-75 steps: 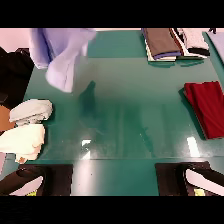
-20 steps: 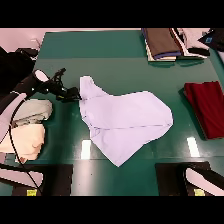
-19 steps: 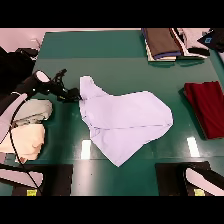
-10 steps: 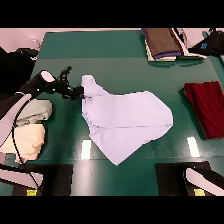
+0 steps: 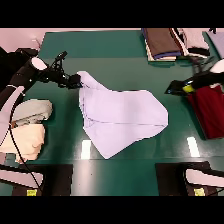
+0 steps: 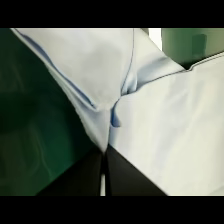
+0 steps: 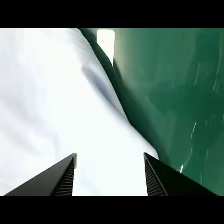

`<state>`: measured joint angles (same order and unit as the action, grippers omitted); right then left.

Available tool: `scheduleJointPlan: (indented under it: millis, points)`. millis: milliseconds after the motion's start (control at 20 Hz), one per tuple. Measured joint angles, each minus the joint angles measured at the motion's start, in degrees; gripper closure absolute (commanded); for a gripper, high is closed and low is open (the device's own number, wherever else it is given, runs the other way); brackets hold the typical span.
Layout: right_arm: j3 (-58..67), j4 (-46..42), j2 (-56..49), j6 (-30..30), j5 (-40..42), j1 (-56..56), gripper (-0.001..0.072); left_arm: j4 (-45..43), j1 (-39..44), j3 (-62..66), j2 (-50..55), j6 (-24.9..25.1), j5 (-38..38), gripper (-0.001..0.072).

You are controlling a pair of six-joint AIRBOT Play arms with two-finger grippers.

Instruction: Fold the shirts.

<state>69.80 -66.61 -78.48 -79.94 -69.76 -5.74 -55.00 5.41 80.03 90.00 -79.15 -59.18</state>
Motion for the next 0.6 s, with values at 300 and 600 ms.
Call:
scheduleJointPlan:
  millis: [300, 600]
  points:
    - [4.8, -0.9, -13.1, 1.4, 7.8, 9.5, 0.0525, -0.1, -0.1, 0.3, 0.0, 0.1, -1.1, 0.0685]
    - [10.1, -3.8, -15.1, 1.2, 6.9, 12.0, 0.0695, -1.6, -1.7, 1.3, -1.2, 0.2, -3.2, 0.0685]
